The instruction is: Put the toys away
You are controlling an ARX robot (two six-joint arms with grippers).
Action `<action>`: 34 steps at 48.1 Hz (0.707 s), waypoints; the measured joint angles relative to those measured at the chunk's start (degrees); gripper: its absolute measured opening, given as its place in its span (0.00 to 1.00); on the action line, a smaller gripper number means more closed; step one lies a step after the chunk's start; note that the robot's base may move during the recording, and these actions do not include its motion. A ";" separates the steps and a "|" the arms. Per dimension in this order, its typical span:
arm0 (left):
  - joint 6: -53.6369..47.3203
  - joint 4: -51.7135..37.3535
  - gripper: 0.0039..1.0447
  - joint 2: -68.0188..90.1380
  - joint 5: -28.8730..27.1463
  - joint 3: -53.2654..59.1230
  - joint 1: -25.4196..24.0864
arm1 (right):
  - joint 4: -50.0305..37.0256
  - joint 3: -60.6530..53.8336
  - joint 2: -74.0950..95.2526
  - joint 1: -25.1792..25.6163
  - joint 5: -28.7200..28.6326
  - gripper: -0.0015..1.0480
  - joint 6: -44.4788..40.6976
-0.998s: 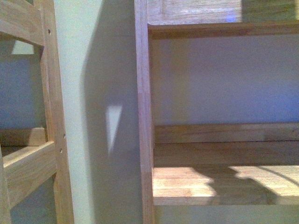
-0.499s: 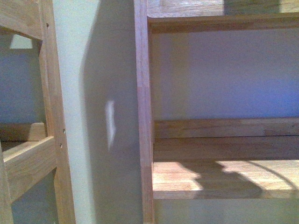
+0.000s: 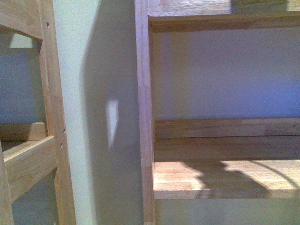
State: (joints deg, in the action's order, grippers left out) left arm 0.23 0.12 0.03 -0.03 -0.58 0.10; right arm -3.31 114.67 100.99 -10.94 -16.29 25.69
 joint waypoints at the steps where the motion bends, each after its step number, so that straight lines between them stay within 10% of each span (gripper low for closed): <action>1: 0.00 0.00 0.94 0.00 0.00 0.00 0.00 | -0.37 -0.39 -0.20 0.11 0.15 0.74 -0.17; 11: 0.00 0.00 0.94 0.00 0.00 0.00 0.00 | -3.13 -4.07 -2.62 1.42 1.11 0.95 -3.74; 34: 0.00 0.00 0.94 0.00 0.02 0.00 0.00 | -9.11 -13.84 -13.90 10.08 3.43 0.94 -3.72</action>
State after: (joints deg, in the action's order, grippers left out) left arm 0.23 0.12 0.03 -0.01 -0.58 0.10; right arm -12.43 100.84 87.09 -0.86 -12.86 21.98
